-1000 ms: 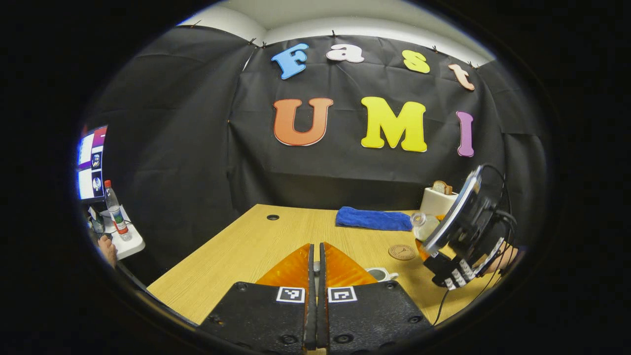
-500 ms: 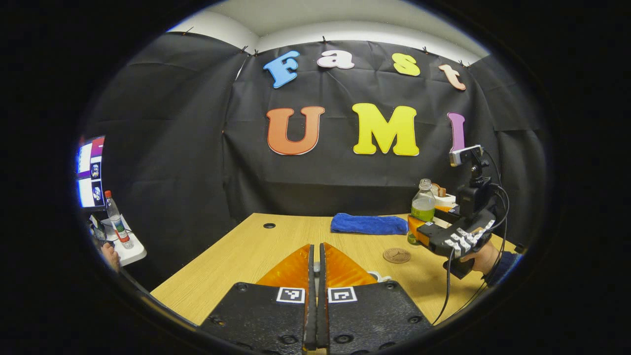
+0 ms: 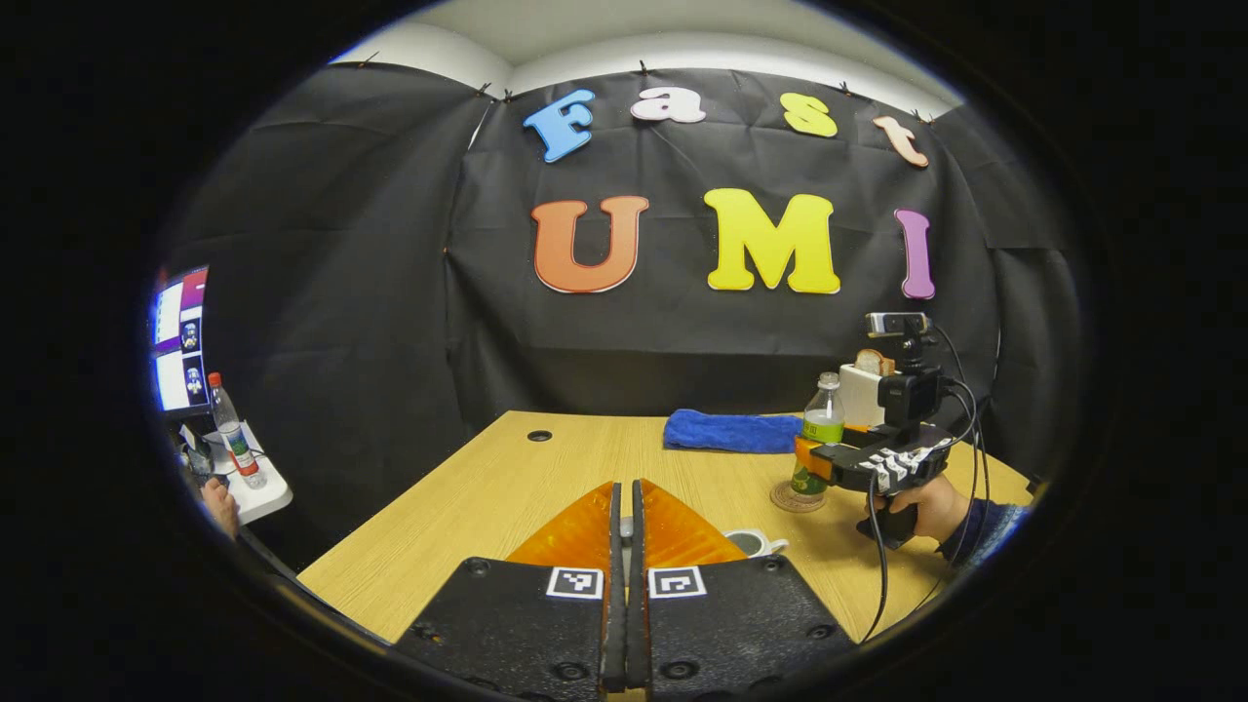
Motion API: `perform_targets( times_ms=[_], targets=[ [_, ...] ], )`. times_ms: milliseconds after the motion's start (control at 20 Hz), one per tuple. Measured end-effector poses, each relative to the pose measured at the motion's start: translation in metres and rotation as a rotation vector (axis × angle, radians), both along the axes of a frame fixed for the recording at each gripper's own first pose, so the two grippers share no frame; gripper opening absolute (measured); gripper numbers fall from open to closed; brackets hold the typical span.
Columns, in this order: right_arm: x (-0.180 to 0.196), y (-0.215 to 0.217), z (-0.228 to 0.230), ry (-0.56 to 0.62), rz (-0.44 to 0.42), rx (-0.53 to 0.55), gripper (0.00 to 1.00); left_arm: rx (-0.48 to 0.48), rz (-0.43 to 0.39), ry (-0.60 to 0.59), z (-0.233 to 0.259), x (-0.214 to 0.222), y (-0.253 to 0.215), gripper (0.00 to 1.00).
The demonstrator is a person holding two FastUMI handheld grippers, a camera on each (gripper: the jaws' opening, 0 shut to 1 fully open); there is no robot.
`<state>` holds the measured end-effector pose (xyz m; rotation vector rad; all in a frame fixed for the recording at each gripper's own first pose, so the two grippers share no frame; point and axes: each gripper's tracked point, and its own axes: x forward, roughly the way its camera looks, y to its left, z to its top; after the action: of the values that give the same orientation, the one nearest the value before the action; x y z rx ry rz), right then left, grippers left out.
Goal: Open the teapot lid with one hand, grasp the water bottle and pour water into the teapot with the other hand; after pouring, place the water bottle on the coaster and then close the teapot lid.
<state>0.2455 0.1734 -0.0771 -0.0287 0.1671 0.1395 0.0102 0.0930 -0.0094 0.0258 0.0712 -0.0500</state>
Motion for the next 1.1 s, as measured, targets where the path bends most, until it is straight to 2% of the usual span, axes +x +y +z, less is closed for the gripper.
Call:
perform_targets(
  times_ms=[250,400,450,550,750,950,1050,1100],
  targets=[
    [-0.001,0.002,-0.001,-0.006,0.020,-0.004,0.75,0.021,-0.001,0.009,-0.004,0.002,-0.006,0.03],
    [-0.011,0.000,0.004,-0.010,0.037,0.008,0.90,0.021,-0.006,0.010,-0.005,0.004,-0.012,0.04],
    [-0.014,-0.001,0.008,-0.015,0.048,0.009,0.87,0.021,-0.008,0.012,-0.006,0.005,-0.014,0.04],
    [-0.024,-0.005,0.016,-0.038,0.056,0.007,0.96,0.031,-0.012,0.016,-0.009,0.007,-0.020,0.04],
    [-0.058,-0.008,0.023,-0.063,0.085,0.034,0.94,0.046,-0.045,0.015,-0.012,0.011,-0.039,0.04],
    [-0.080,-0.019,0.034,-0.144,0.068,-0.014,0.95,0.067,-0.064,0.022,-0.016,0.012,-0.052,0.04],
    [-0.080,-0.030,0.026,-0.118,0.039,-0.057,0.94,0.071,-0.066,0.009,-0.014,0.012,-0.056,0.04],
    [-0.085,-0.031,0.023,-0.107,0.039,-0.050,0.98,0.064,-0.071,-0.001,-0.012,0.013,-0.057,0.03]
  ],
)
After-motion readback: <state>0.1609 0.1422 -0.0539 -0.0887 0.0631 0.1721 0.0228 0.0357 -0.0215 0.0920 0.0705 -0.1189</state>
